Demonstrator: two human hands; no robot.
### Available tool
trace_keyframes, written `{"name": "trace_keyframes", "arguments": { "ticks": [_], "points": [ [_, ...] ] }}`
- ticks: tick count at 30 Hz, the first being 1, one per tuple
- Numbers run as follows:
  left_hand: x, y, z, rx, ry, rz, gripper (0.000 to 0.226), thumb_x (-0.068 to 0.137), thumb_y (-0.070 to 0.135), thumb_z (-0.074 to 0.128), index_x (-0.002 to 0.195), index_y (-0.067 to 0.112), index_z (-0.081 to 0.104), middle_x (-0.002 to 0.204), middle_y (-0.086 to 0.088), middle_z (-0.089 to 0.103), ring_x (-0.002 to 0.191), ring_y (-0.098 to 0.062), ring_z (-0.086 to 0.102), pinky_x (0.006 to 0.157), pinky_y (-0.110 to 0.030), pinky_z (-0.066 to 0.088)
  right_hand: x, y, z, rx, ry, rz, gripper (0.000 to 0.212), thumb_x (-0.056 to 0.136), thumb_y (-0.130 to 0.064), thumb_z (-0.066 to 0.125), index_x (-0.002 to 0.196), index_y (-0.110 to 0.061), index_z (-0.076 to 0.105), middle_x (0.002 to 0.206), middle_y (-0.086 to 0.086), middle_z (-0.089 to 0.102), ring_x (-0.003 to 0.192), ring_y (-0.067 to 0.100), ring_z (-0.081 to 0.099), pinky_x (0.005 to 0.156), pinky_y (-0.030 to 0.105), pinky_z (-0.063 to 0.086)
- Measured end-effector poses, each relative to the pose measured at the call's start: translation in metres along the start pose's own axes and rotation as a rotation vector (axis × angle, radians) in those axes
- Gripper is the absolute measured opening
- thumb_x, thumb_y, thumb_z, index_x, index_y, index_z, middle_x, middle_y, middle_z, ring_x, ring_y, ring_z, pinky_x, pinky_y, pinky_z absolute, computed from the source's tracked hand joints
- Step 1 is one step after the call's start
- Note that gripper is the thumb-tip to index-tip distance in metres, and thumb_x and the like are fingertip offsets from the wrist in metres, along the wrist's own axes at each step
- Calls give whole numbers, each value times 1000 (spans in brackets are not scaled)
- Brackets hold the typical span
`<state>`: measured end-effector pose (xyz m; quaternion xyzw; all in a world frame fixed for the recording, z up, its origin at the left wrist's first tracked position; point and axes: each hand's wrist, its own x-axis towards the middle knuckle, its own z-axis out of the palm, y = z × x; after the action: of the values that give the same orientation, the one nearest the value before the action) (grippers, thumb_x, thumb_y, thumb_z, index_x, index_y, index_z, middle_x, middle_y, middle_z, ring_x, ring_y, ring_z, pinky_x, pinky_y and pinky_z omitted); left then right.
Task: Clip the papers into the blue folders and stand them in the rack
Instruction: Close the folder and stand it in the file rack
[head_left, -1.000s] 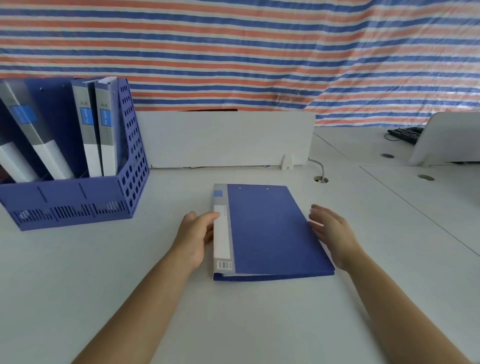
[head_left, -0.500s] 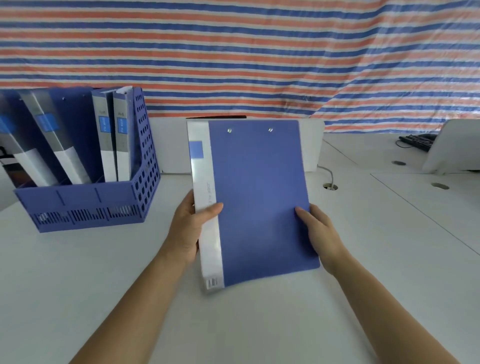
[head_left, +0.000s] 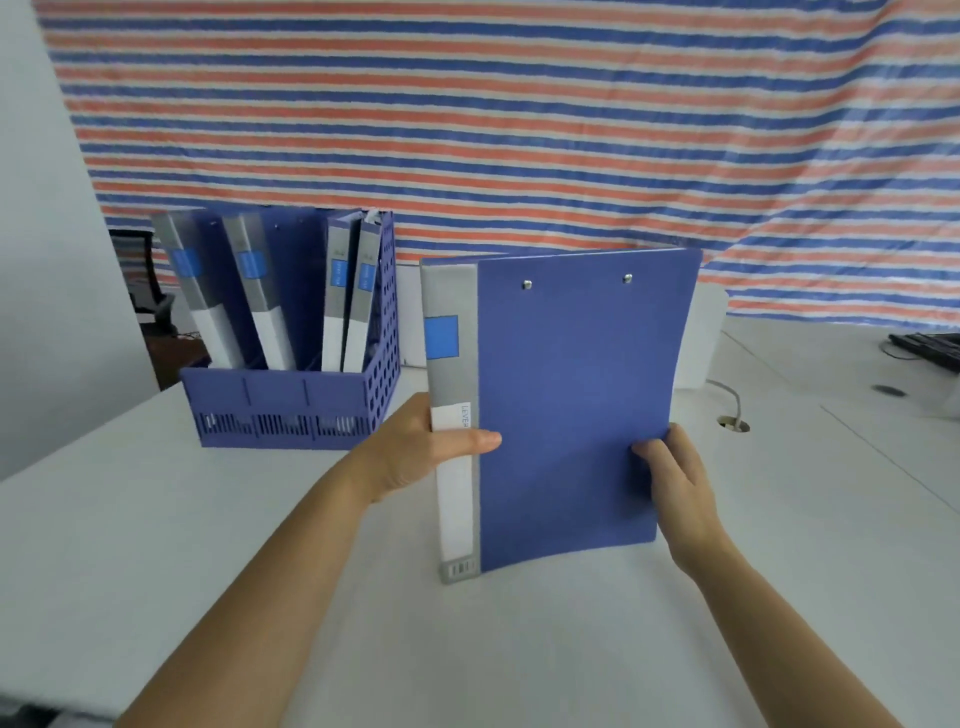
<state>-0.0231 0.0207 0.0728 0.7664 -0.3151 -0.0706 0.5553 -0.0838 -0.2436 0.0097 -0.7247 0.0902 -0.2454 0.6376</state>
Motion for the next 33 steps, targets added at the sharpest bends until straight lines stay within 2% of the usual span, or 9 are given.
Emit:
{"name": "trace_keyframes", "arguments": {
  "ticks": [3, 6, 9, 16, 19, 22, 26, 29, 33],
  "points": [
    [-16, 1, -11, 47, 109, 26, 45, 82, 35, 70, 86, -6, 53, 77, -12, 51, 74, -24, 53, 79, -41, 48, 0, -4, 20, -36, -35, -37, 15, 95, -27, 50, 105, -20, 60, 109, 8, 63, 95, 16, 58, 87, 38, 46],
    [-36, -2, -16, 53, 307, 58, 49, 86, 16, 68, 58, 8, 28, 61, -12, 24, 56, -22, 27, 57, -31, 25, 1, -6, 49, -86, -114, -45, 39, 98, -28, 53, 136, -29, 47, 124, -12, 59, 113, 11, 56, 96, 34, 46],
    [-62, -8, -23, 23, 556, 98, 56, 85, 14, 70, 54, 14, 22, 53, -5, 22, 50, -19, 24, 50, -27, 22, 3, -3, 80, -221, -198, -86, 52, 97, -26, 55, 145, -25, 37, 132, -9, 53, 119, 15, 53, 98, 33, 43],
    [-111, -20, -54, 20, 1163, 326, 35, 77, 21, 70, 54, 5, 49, 46, 8, 48, 43, -3, 47, 46, -23, 37, 12, 8, 154, -499, -423, -53, 64, 97, -26, 57, 152, -17, 27, 145, 9, 43, 123, 24, 52, 98, 28, 39],
    [-118, -14, -71, -11, 1366, 365, 26, 80, 19, 72, 58, 31, 66, 56, 24, 62, 57, 7, 60, 55, -11, 45, 15, 10, 186, -564, -538, -95, 63, 99, -28, 53, 153, -18, 24, 150, 10, 40, 125, 24, 52, 103, 32, 40],
    [-114, -9, -92, -13, 1466, 399, 32, 84, 15, 72, 66, 42, 70, 70, 28, 68, 73, 5, 66, 72, -20, 54, 15, 7, 221, -513, -651, -93, 70, 100, -29, 50, 157, -20, 10, 156, 7, 32, 131, 25, 48, 107, 36, 40],
    [-93, -7, -114, -20, 1518, 365, 8, 83, 17, 73, 78, 15, 68, 72, 17, 69, 77, -6, 69, 77, -34, 57, 20, 5, 253, -489, -671, -243, 86, 96, -25, 52, 154, -34, -11, 158, 0, 24, 132, 26, 44, 106, 44, 42],
    [-62, -2, -131, -15, 1463, 329, 9, 84, 16, 72, 76, 14, 67, 70, 16, 68, 68, 2, 66, 67, -23, 54, 28, 5, 263, -507, -658, -279, 85, 96, -23, 52, 155, -35, -8, 157, 2, 27, 129, 27, 47, 103, 43, 44],
    [-11, -2, -158, 17, 1384, 314, 13, 83, 17, 70, 88, 4, 69, 79, 4, 68, 72, -6, 67, 68, -21, 54, 43, 14, 264, -617, -669, -261, 72, 98, -30, 51, 157, -26, 8, 158, 1, 24, 135, 24, 43, 108, 37, 40]
  ]
}}
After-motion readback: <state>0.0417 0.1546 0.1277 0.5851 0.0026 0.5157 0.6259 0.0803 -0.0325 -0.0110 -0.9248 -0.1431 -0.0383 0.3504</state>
